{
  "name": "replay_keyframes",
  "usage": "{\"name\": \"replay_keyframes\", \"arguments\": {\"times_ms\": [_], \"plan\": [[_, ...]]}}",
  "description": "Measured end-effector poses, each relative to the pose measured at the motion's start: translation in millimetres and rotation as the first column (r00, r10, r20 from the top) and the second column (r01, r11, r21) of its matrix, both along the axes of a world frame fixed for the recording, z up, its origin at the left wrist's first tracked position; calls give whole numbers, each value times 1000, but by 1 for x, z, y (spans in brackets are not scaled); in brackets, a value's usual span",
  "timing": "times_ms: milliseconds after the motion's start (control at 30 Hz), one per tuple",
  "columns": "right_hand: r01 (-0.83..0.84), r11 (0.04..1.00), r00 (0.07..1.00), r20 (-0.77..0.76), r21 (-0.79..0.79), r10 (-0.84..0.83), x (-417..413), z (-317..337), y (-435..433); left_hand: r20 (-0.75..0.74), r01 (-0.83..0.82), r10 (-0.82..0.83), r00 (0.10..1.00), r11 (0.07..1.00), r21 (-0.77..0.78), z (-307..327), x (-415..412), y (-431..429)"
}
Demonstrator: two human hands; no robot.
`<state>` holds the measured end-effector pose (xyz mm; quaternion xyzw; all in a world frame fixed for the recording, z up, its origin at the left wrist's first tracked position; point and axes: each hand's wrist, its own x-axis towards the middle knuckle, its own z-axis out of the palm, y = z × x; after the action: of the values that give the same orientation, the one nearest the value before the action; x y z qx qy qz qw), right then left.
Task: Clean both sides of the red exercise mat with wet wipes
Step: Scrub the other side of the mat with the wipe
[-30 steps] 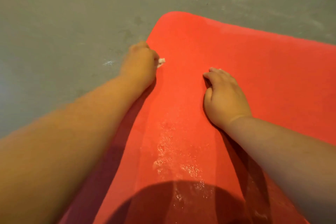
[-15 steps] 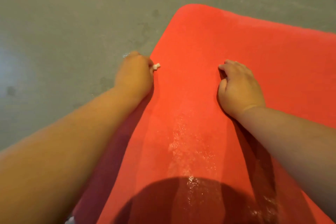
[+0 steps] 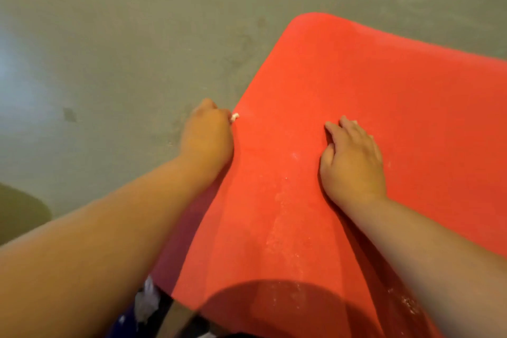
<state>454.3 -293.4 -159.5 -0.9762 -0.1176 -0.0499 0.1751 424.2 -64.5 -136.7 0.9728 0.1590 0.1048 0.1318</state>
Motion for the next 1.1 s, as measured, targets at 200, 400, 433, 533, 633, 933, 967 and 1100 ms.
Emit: {"name": "replay_keyframes", "arguments": {"times_ms": [200,400,433,533,633,933,967,1100], "plan": [[48,999,999,-17,-18,-48,-1,2,3,43,297,-297,954,955,3,0,-23,-30],[47,999,998,-29,-15,-47,-1,5,4,-44,78,-85,995,988,-131,5,5,-13],[48,999,998,-35,-16,-49,0,5,4,-64,82,-92,994,986,-148,6,4,-16],[34,999,999,-40,-28,-36,-3,4,3,-169,216,-289,942,911,-352,17,-5,-27],[-34,999,999,12,40,34,-6,13,7,-35,249,-318,947,802,-543,27,-25,-31],[-510,851,856,-28,122,517,-14,15,109,-291,-268,207,934,944,-191,10,-97,14],[-520,844,851,-13,135,526,-12,13,112,-318,-275,203,926,941,-200,11,-96,11],[-417,905,909,44,79,415,23,12,85,-314,-365,279,908,893,-262,3,-86,6]]}}
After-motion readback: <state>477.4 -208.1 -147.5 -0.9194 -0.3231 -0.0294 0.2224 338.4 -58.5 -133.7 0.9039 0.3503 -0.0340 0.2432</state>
